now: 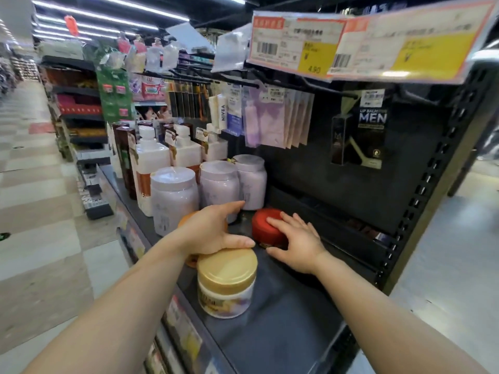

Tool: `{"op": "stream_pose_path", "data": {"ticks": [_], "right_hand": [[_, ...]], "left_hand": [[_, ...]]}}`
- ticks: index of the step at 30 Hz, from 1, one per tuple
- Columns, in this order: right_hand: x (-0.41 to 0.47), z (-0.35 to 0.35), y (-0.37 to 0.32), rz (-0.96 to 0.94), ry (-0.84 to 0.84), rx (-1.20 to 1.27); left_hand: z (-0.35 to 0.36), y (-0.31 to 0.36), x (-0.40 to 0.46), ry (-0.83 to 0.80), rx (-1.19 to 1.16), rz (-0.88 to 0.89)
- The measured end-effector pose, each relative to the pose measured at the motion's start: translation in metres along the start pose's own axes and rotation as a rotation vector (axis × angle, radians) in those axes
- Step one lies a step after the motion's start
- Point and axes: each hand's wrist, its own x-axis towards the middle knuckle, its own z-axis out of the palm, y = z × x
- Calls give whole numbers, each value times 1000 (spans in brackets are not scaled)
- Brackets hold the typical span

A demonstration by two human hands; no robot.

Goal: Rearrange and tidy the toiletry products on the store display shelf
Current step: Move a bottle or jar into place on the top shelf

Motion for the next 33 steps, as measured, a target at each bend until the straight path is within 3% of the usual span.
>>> {"op": "stream_pose_path", "data": {"ticks": [11, 16, 18, 23, 27, 30, 33], "right_hand": [[-117, -13, -45, 238, 121, -7], [-166, -10, -85, 293, 239, 88], [-180, -9, -99, 318, 258, 115], [-200, -14, -123, 355, 207, 249], [-201, -20, -132, 448, 266, 343], [-197, -18, -135, 616, 187, 215], [-188, -15, -139, 647, 127, 101]], "left_hand": [[7, -7, 6, 55, 55, 89], [0, -4, -5, 14, -39, 201], [-7, -5, -15, -75, -81, 289], [-17, -9, -34, -258, 164, 489], [-12, -11, -37, -231, 213, 512], [-4, -11, -38, -172, 214, 507], [0, -12, -41, -127, 216, 491]]}}
